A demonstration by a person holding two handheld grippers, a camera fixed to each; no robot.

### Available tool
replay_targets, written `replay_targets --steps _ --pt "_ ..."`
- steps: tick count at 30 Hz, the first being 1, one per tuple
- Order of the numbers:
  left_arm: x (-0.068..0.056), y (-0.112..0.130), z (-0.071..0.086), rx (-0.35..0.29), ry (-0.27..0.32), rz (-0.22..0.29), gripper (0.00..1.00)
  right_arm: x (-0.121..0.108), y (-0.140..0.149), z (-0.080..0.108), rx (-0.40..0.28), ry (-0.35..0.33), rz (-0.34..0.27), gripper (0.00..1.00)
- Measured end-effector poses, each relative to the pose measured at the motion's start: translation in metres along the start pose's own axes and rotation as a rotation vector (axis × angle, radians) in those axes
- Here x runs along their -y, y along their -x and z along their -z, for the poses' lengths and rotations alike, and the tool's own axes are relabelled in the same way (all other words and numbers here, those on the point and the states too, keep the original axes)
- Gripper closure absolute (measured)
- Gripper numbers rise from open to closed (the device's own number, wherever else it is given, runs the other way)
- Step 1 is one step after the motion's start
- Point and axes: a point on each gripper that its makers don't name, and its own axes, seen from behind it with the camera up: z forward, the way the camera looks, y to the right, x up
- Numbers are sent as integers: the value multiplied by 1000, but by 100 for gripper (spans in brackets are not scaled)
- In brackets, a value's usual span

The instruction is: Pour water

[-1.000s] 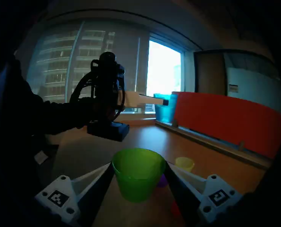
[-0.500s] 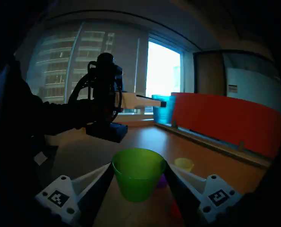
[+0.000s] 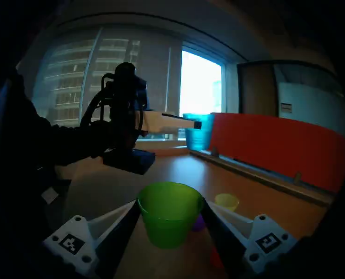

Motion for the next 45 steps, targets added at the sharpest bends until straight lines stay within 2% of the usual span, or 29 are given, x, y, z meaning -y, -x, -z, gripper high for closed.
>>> replay_targets --steps 18,27,45 --pt "-14 -11 15 -31 27 -66 16 -1 7 -10 5 -22 -14 7" --pt "-16 -15 22 -42 27 -90 16 -2 7 -15 11 -35 -17 7" --pt "-35 -22 32 -90 64 -175 16 -2 11 -25 24 -75 -25 7"
